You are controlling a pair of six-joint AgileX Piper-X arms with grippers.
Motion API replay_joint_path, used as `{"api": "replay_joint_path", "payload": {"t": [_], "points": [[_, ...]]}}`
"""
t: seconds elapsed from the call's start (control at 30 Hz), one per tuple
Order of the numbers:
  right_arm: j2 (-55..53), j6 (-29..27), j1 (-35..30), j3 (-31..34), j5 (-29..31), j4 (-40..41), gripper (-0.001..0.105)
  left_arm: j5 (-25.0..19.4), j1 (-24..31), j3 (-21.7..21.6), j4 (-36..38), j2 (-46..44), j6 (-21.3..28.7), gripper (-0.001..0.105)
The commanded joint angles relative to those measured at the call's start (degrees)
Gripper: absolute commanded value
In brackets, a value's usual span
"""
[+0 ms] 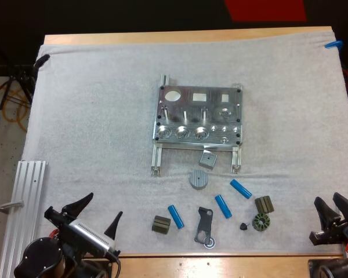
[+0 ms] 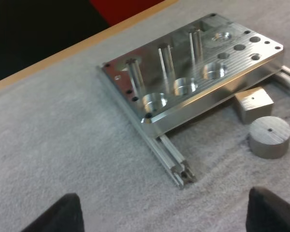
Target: Load cells from right to left
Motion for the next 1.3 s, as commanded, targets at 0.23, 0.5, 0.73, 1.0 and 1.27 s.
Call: {"api": "replay_joint_path", "payload": {"t": [0.23,0.5,0.73,1.0,1.27], "points": [[-2.2,-0.7,-0.3,0.0,-0.2,-0.6,0.043,2.7,0.1,-0.4,1.7,-2.4,5.4,0.068],[-2.2,-0.7,-0.3,0.0,-0.2,-0.6,0.043,5.4,0.1,-5.0,3.3,10.5,7.8,0.068],[-2.0,-0.4,-0.3,-0.2,-6.5,-0.4,0.043,6.7,0.1,-10.7,3.6,20.9,13.9,0.068],[3.9,3.6,-0.3,-5.8,-11.5,4.0,0.043,9.5,0.1,-19.8,10.5,33.3,21.3,0.068],[13.6,3.1,-0.3,-14.1,-21.8,10.5,0.043,9.8,-4.9,-23.2,9.4,38.8,31.3,0.068]]}}
